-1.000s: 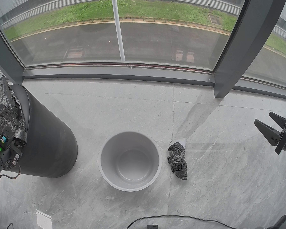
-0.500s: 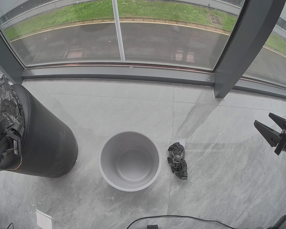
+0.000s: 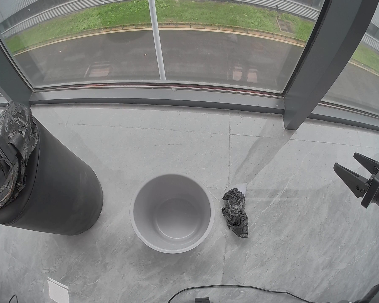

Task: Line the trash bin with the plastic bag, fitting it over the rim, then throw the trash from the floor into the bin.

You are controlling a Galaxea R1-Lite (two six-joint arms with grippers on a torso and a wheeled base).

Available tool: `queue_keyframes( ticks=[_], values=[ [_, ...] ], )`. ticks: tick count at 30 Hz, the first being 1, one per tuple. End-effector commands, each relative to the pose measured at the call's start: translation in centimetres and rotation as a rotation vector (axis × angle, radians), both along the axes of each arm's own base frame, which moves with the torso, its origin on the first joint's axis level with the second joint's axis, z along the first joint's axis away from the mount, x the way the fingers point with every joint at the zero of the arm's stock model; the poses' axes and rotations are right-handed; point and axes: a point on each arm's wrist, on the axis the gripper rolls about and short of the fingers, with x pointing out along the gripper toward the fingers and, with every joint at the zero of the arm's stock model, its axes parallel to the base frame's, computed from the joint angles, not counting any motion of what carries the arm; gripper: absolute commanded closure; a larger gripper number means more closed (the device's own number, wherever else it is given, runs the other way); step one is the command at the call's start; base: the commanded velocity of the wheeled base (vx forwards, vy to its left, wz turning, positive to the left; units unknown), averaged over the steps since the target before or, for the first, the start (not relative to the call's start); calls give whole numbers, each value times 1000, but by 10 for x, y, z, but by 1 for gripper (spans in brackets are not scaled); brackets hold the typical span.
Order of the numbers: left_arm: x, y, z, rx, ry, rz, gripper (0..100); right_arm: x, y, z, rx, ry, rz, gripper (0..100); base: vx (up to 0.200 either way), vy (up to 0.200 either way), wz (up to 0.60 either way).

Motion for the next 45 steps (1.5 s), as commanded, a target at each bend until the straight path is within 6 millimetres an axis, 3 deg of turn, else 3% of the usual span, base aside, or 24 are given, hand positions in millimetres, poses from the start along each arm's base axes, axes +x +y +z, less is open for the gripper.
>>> queue_keyframes(
  ticks=[1, 6, 16, 20, 22, 24, 26, 29, 31, 36, 37, 45],
  values=[
    [-4, -6, 13, -427, 16, -224, 100, 2, 1, -3, -3, 16, 4, 0, 0, 0, 0],
    [2, -10, 3, -593, 168, -376, 100, 3, 1, -6, -7, 31, 4, 0, 0, 0, 0],
    [11, -23, -17, -663, 419, -617, 100, 2, 6, -12, -12, 57, 41, 0, 0, 0, 0],
    [11, -37, -18, -653, 460, -693, 100, 3, 20, -31, -39, 148, 132, 0, 0, 0, 0],
    [13, -48, -14, -640, 471, -730, 100, 6, 33, -45, -58, 199, 198, 0, 0, 0, 0],
    [14, -49, -13, -637, 468, -731, 100, 7, 34, -47, -56, 202, 202, 0, 0, 0, 0],
    [17, -69, -2, -604, 442, -728, 100, 9, 46, -53, -16, 173, 253, 0, 0, 0, 0],
    [20, -80, 5, -588, 424, -717, 100, 15, 53, -55, 7, 176, 232, 0, 0, 0, 0],
    [22, -94, 16, -568, 409, -709, 100, 31, 68, -60, 12, 190, 146, 0, 0, 0, 0],
    [23, -102, 32, -547, 404, -750, 100, 46, 87, -69, -10, 187, 119, 0, 0, 0, 0],
    [23, -106, 38, -532, 409, -767, 100, 49, 100, -72, -16, 182, 155, 0, 0, 0, 0],
    [19, -118, 50, -478, 405, -825, 100, 71, 149, -73, -24, 155, 237, 0, 0, 0, 0]
  ],
)
